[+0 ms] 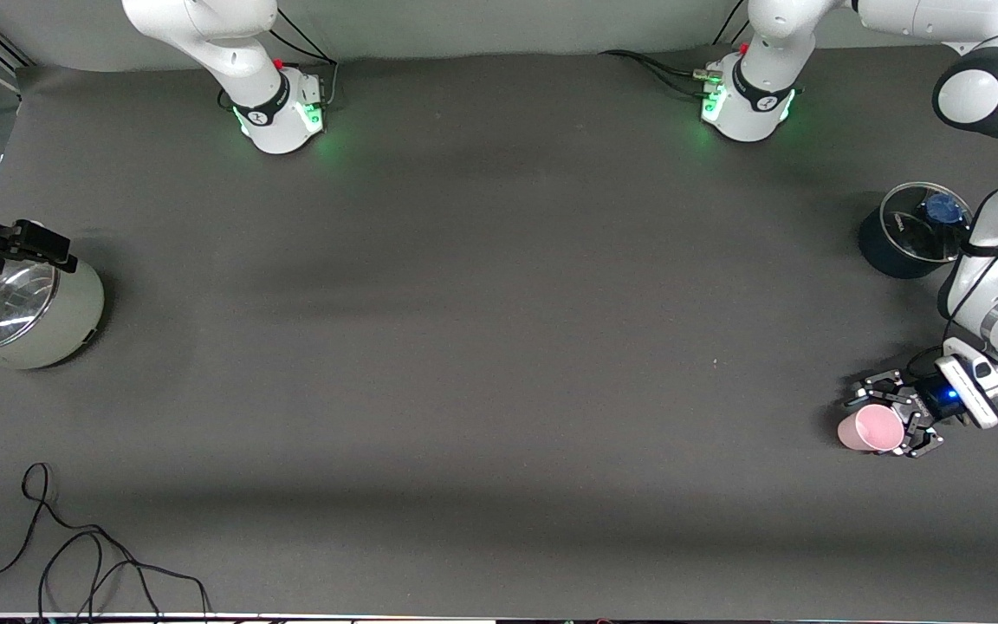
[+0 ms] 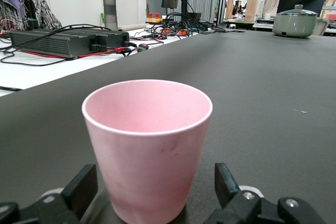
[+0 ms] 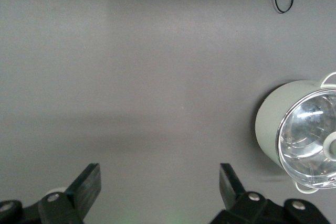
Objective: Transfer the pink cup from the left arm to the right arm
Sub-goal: 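Close the left gripper around the pink cup's side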
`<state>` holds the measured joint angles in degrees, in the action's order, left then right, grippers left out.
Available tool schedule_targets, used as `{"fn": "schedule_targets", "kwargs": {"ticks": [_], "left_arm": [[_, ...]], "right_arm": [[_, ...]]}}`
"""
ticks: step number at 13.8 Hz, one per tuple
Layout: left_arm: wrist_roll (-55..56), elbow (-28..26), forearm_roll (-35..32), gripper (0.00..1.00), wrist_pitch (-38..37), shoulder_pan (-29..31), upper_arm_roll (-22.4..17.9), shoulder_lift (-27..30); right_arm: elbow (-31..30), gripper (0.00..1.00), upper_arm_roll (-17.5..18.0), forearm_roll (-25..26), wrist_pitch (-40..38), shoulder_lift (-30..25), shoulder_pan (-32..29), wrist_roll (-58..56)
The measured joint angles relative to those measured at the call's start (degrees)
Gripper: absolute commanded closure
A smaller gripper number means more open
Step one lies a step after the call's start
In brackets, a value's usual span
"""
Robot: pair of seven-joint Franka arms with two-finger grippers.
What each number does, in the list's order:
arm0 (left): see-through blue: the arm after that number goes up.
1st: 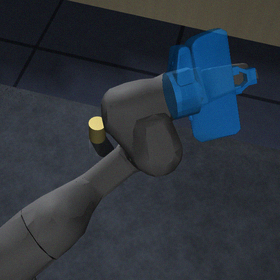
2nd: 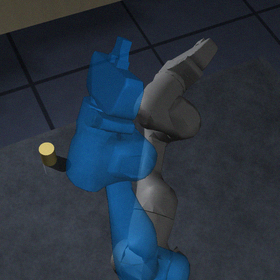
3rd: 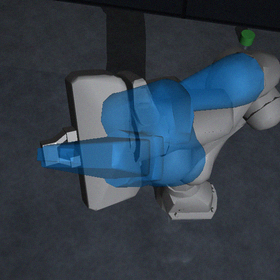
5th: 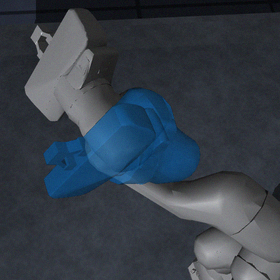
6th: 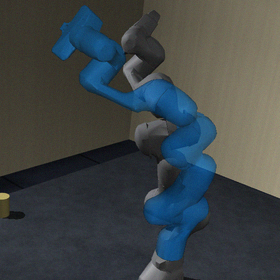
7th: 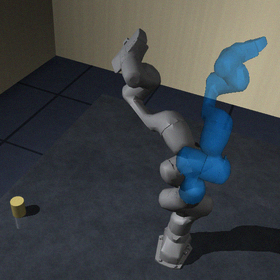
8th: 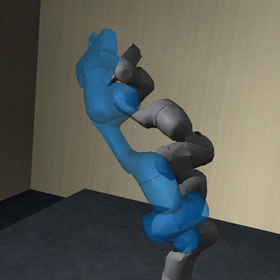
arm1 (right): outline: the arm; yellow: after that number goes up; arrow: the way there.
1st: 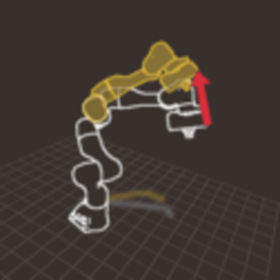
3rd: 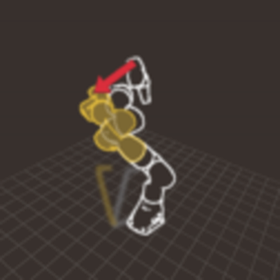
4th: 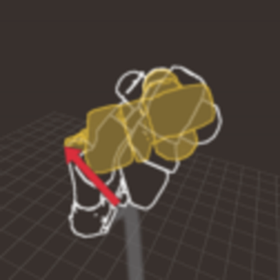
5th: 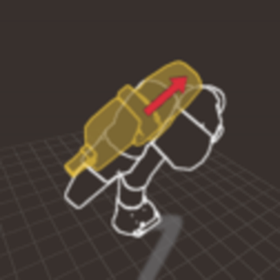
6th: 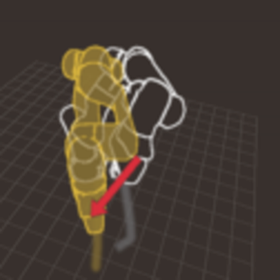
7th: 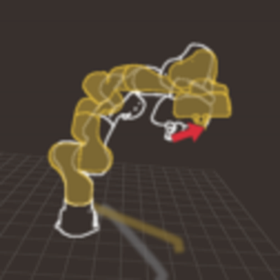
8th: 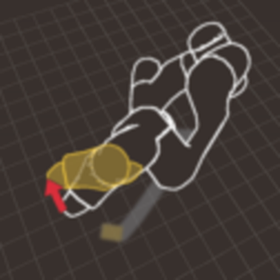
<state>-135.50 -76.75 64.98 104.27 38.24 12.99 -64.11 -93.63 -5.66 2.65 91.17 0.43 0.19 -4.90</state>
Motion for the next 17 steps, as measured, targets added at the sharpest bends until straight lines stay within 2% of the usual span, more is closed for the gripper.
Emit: {"fn": "schedule_targets", "kwargs": {"ticks": [1,2,7,12,17], "left_arm": [[0.0,0.0,0.0,0.11,0.0,0.0,0.0,0.0],[0.0,0.0,0.0,0.24,0.1,0.0,0.0,0.0],[-0.5,0.0,0.0,0.49,1.2,0.0,0.0,0.0],[0.2,0.3,0.0,0.53,1.5,0.0,0.0,0.3],[13.2,1.2,-0.7,0.59,1.4,-1.6,0.5,6.4]], "right_arm": [[0.0,0.00,0.0,0.0,0.0,0.0,0.0,0.0],[0.0,0.00,0.0,0.0,0.0,0.0,0.0,0.0],[0.0,0.00,-0.1,0.0,0.0,0.0,0.0,0.0],[0.0,0.00,-0.2,0.0,0.0,0.0,0.0,-0.2],[0.0,0.00,-0.2,0.0,0.0,0.0,0.0,-0.2]]}}
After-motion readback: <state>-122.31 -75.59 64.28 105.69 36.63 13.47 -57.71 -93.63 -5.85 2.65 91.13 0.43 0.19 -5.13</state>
